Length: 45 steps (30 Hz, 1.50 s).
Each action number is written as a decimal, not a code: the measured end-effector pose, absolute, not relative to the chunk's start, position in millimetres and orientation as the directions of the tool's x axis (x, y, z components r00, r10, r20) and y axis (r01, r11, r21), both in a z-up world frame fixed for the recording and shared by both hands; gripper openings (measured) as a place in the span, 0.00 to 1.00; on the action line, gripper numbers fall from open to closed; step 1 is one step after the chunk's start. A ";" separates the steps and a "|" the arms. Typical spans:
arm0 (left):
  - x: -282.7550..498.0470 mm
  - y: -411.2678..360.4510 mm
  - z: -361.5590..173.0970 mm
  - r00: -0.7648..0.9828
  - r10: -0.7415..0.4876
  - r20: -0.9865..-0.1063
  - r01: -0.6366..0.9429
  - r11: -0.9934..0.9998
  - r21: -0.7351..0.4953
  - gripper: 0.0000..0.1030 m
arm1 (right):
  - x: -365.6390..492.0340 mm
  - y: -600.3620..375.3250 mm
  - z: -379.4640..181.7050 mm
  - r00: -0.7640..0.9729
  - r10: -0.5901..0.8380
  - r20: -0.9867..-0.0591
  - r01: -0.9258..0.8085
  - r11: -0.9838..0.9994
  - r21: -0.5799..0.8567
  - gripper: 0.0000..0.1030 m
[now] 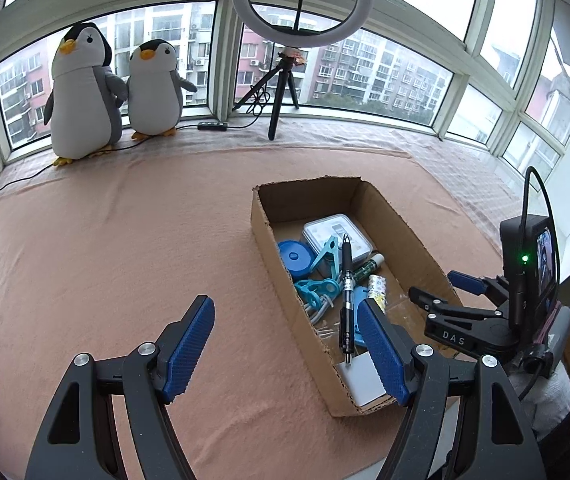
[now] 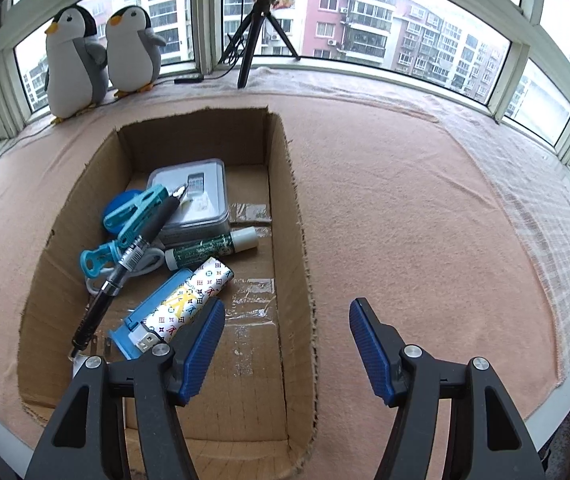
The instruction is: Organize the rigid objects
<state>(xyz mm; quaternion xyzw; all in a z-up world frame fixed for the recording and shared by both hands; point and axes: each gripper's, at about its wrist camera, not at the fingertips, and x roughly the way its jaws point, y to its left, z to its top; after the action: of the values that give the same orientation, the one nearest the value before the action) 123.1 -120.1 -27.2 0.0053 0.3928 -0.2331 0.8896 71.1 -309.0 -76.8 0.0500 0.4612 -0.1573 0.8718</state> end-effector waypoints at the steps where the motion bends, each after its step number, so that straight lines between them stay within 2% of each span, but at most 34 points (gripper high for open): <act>1: 121.3 -117.9 -25.9 0.587 -0.409 -0.698 0.417 0.892 -0.173 0.75 | 68.6 -308.5 -72.8 0.532 -0.233 -0.814 0.323 0.945 -0.060 0.59; 9: 95.6 -101.2 -10.7 0.646 -0.400 -0.651 0.402 0.902 -0.156 0.78 | 34.3 -284.0 -30.0 0.627 -0.271 -0.730 0.324 0.943 -0.072 0.60; 11: 87.5 -97.6 -7.0 0.665 -0.391 -0.636 0.395 0.907 -0.144 0.79 | 26.5 -274.8 -20.6 0.652 -0.269 -0.709 0.320 0.945 -0.064 0.64; 15: 75.1 -91.8 -0.6 0.683 -0.393 -0.615 0.386 0.910 -0.153 0.80 | 11.5 -259.0 -6.0 0.692 -0.251 -0.677 0.312 0.949 -0.032 0.67; 19: 63.3 -89.9 4.1 0.701 -0.385 -0.601 0.381 0.914 -0.140 0.82 | 3.0 -245.1 -0.7 0.710 -0.228 -0.666 0.304 0.953 -0.002 0.68; 23: 54.7 -93.7 8.0 0.704 -0.388 -0.595 0.399 0.909 -0.121 0.84 | -8.7 -239.4 2.9 0.722 -0.229 -0.653 0.319 0.947 0.021 0.73; 25: 50.8 -94.9 10.1 0.707 -0.390 -0.590 0.403 0.908 -0.118 0.87 | -14.1 -240.7 4.2 0.725 -0.227 -0.650 0.333 0.942 0.044 0.74; 33: 40.5 -101.1 10.7 0.716 -0.378 -0.587 0.406 0.909 -0.091 0.88 | -31.9 -240.4 11.1 0.740 -0.240 -0.628 0.369 0.926 0.082 0.81; 36: 38.8 -103.0 9.6 0.713 -0.376 -0.592 0.408 0.909 -0.086 0.92 | -33.6 -234.2 14.6 0.747 -0.253 -0.615 0.364 0.929 0.060 0.89; 45: 36.6 -105.4 9.5 0.721 -0.364 -0.590 0.403 0.913 -0.071 0.96 | -37.3 -232.4 16.7 0.748 -0.274 -0.605 0.375 0.926 0.043 0.90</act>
<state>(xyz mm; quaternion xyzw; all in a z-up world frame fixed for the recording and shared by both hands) 36.6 -105.4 9.5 0.0311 0.3113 -0.2068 0.9270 -37.3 -232.4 16.7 0.0810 0.3095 -0.1742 0.9313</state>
